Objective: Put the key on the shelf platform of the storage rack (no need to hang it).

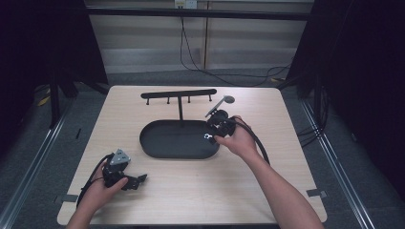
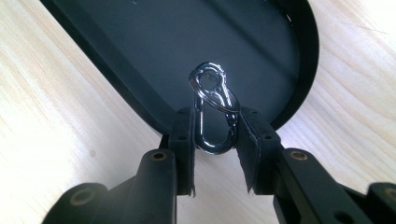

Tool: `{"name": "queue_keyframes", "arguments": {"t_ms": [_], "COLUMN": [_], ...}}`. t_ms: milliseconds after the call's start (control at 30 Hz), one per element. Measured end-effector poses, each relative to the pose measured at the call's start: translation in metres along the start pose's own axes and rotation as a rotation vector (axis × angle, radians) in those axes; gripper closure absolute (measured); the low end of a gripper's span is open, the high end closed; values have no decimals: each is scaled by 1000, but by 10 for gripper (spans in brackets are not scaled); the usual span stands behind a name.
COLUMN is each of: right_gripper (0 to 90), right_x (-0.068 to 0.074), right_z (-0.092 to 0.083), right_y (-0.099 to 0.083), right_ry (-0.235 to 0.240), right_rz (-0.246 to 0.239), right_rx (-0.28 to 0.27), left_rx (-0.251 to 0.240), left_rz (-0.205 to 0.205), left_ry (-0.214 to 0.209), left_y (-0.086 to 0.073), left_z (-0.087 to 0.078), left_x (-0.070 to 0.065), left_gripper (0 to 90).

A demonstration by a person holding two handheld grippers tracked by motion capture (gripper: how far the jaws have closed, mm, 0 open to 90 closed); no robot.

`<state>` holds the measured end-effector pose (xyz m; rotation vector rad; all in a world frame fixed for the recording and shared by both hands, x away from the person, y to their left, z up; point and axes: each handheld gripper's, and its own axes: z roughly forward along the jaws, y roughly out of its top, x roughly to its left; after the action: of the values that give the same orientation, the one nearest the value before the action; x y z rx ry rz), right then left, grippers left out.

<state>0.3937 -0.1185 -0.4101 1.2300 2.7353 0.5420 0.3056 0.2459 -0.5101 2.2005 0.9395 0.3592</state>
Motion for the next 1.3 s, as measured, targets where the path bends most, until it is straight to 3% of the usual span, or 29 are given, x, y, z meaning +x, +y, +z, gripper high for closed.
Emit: {"name": "queue_keyframes", "arguments": {"t_ms": [1300], "right_gripper": [687], "right_x": [5], "right_z": [28], "right_y": [14], "right_ry": [-3], "right_rz": [2], "right_rx": [14], "left_rx": [3], "left_rz": [4], "left_ry": [-4], "left_y": [0], "left_z": [0], "left_x": [0], "left_gripper": [11]}}
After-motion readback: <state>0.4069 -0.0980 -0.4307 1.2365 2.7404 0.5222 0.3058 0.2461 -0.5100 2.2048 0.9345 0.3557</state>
